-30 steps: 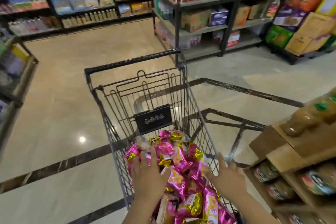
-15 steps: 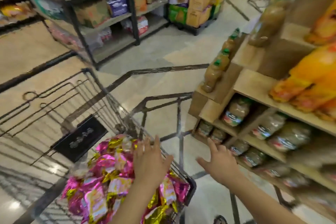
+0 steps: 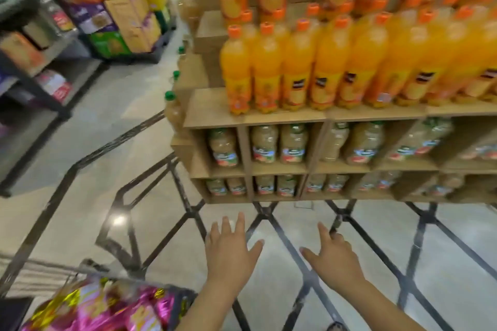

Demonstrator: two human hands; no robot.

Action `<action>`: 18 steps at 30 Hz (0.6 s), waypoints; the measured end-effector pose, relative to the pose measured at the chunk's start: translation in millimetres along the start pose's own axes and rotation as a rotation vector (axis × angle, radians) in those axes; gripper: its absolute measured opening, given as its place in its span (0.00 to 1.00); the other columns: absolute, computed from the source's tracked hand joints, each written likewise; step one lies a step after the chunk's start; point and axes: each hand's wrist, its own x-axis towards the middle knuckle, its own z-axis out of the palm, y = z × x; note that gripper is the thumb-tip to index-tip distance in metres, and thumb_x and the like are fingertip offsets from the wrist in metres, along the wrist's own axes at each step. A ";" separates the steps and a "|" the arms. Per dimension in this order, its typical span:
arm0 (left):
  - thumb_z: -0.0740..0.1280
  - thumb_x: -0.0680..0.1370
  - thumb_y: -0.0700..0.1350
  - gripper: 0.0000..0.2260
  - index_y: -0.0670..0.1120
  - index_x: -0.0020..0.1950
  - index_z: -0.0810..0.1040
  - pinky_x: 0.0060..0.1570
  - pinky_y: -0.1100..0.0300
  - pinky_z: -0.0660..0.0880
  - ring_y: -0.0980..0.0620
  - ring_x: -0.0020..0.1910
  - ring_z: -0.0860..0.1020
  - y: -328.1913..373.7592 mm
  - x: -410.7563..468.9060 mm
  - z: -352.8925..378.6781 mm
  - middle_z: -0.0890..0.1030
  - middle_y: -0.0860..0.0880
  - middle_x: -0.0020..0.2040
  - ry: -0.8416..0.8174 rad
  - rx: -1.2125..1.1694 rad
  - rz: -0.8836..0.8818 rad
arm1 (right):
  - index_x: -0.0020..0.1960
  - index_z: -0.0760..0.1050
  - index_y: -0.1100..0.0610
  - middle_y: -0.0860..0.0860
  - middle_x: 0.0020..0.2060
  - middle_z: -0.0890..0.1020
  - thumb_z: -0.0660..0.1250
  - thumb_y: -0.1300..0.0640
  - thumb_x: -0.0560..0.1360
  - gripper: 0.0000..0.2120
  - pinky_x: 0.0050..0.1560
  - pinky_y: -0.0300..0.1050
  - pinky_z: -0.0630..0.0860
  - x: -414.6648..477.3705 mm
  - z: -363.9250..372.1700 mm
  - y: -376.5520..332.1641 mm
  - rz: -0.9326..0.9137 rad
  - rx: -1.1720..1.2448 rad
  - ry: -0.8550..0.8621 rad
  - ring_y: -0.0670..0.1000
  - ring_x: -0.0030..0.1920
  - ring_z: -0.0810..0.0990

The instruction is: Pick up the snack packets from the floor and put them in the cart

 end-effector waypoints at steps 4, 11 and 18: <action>0.54 0.80 0.67 0.35 0.54 0.81 0.45 0.77 0.47 0.52 0.40 0.79 0.51 105.0 1.1 22.3 0.53 0.45 0.81 -0.061 0.050 0.092 | 0.79 0.46 0.51 0.58 0.71 0.66 0.55 0.34 0.78 0.39 0.64 0.51 0.70 7.3 -34.2 94.9 0.090 0.079 0.051 0.60 0.69 0.66; 0.54 0.80 0.67 0.35 0.54 0.81 0.45 0.77 0.47 0.52 0.41 0.79 0.51 271.7 -11.1 64.8 0.52 0.46 0.81 -0.121 0.165 0.299 | 0.79 0.47 0.50 0.59 0.71 0.66 0.56 0.33 0.77 0.39 0.66 0.52 0.69 -3.1 -86.8 256.5 0.261 0.252 0.179 0.60 0.70 0.66; 0.53 0.80 0.66 0.35 0.54 0.81 0.44 0.77 0.47 0.49 0.41 0.79 0.50 407.0 -31.0 95.8 0.51 0.44 0.81 -0.107 0.358 0.593 | 0.80 0.46 0.51 0.59 0.71 0.65 0.56 0.33 0.77 0.40 0.64 0.51 0.68 -44.9 -103.5 376.7 0.500 0.439 0.278 0.60 0.69 0.67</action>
